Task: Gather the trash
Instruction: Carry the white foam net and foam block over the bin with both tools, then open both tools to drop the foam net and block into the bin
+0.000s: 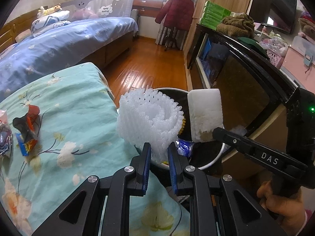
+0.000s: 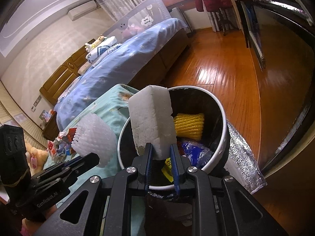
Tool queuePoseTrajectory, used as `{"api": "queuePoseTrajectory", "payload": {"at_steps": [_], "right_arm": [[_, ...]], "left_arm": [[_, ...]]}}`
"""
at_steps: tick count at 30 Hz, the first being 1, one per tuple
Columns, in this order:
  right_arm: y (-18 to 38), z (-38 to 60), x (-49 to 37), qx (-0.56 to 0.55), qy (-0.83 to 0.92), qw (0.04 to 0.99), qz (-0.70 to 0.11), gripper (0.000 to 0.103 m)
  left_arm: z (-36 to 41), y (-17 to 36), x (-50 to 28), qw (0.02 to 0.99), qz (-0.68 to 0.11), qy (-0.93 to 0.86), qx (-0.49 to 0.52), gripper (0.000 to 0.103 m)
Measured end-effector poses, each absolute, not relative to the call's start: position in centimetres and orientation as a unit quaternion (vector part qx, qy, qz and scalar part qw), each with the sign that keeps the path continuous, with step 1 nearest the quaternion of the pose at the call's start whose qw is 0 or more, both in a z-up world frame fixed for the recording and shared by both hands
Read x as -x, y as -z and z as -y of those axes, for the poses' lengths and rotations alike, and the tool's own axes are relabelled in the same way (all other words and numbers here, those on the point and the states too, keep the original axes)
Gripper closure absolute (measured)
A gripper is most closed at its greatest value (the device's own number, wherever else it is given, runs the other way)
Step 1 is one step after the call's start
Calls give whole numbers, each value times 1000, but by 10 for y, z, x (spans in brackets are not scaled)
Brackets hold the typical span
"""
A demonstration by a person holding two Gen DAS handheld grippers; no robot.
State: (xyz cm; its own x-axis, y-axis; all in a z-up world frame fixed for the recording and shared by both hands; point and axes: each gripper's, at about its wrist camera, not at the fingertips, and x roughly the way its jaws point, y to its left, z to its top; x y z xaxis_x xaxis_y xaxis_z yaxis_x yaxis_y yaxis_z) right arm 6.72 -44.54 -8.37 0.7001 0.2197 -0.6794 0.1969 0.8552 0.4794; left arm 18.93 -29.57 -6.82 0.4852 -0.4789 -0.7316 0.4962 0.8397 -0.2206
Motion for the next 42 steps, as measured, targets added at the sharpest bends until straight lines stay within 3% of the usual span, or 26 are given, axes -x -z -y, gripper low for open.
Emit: {"api": "queuePoseTrajectory", "payload": {"at_steps": [28,31,33,35,38,42], "right_arm": [[100,462,-91,-279,10,864,-420,84],[100,465,-92,-289,8,860,-420,75],[99,466,-90,-292,13,861,-416,56],[98,467,-88,-294,16,863,-411,47],[94,468,-83,-298,17,866,-402,47],[85,461,-80,-291,13,873,-392,39]], "left_arm": [[331,80,-222,847,-436,302,-21,85],[329,80,-221,846,-436,305,-21,79],[326,82,-220,846,-437,303,-21,72],[322,83,-217,848,-438,298,-20,65],[313,83,-213,849,-439,292,-12,59],[298,78,-204,856,-433,282,-2,56]]}}
